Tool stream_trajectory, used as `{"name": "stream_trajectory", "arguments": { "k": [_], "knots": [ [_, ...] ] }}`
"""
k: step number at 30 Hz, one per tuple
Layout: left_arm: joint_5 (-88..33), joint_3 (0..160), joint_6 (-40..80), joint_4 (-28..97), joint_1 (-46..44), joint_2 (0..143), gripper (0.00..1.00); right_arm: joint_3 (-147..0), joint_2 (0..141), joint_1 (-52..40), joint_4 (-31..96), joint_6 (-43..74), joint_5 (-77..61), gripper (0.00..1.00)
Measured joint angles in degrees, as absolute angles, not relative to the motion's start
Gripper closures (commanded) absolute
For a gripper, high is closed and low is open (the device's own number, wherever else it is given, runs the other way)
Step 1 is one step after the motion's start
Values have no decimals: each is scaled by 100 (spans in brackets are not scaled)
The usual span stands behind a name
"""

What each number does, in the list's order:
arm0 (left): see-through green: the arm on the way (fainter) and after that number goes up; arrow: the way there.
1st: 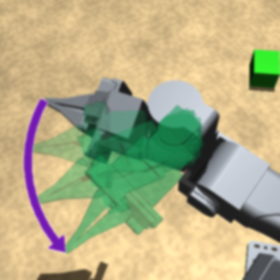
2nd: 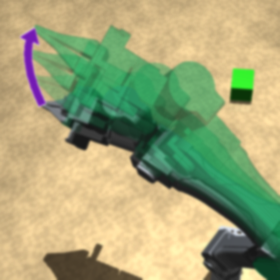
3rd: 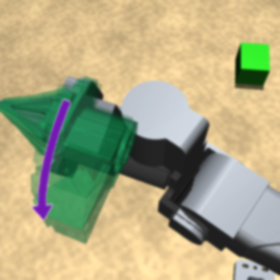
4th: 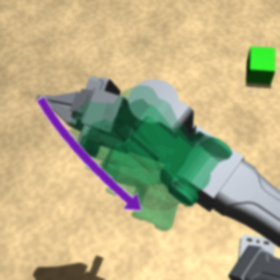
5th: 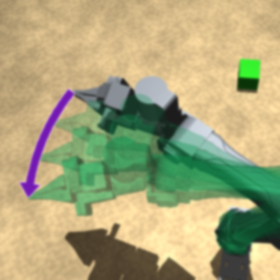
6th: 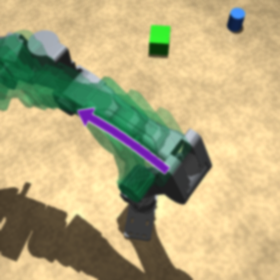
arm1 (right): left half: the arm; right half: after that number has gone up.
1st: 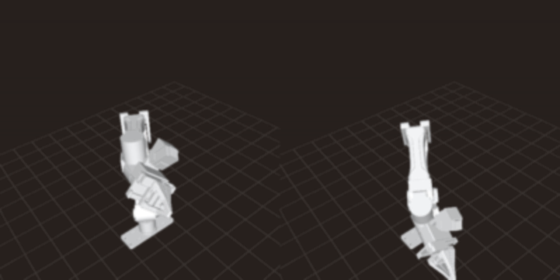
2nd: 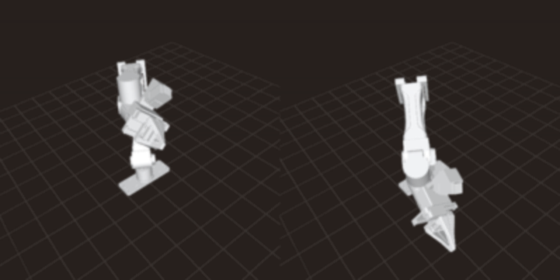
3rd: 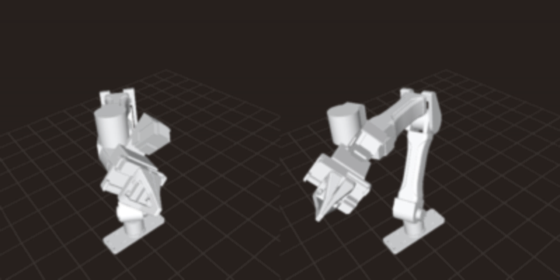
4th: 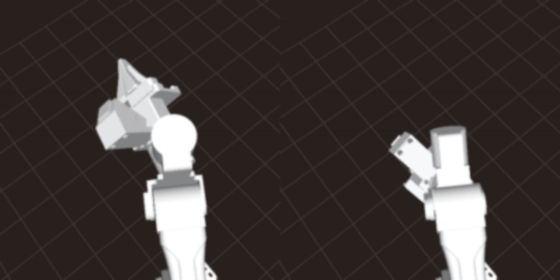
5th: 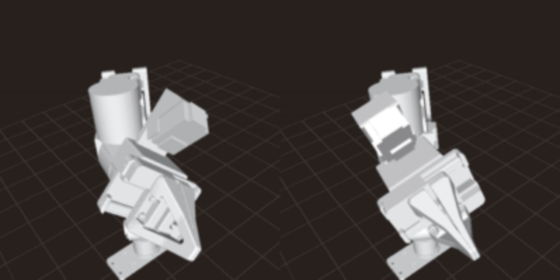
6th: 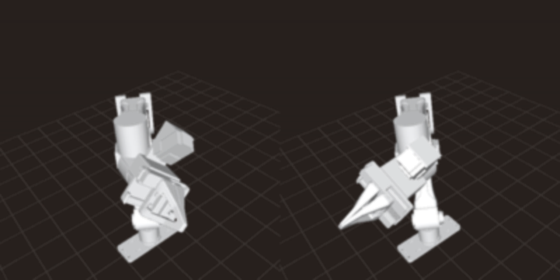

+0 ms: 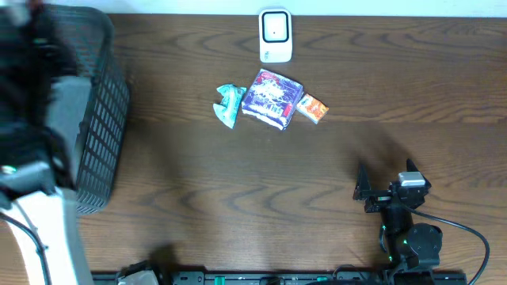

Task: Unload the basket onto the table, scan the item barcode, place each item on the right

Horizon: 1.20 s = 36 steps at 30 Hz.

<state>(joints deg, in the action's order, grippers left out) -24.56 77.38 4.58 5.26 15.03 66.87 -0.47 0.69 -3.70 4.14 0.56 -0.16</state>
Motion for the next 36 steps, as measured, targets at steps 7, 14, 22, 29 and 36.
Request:
{"name": "stream_trajectory", "arguments": {
  "k": [7,14,22,29,36],
  "knots": [
    [-1297,7773,792,2331,-1260,7275,93,-47,69,-355,412,58,-14,1],
    [91,7769,1074,3166,-2370,8875,92,-47,69,-355,412,56,-14,1],
    [2252,7769,1868,2917,-2425,10263,93,-47,69,-355,412,58,-14,1],
    [2368,7769,2176,3146,-1844,10451,93,-47,69,-355,410,58,-14,1],
    [1658,7769,2270,3629,-2045,10890,36,-47,69,-355,412,56,-14,1]
  ]
}}
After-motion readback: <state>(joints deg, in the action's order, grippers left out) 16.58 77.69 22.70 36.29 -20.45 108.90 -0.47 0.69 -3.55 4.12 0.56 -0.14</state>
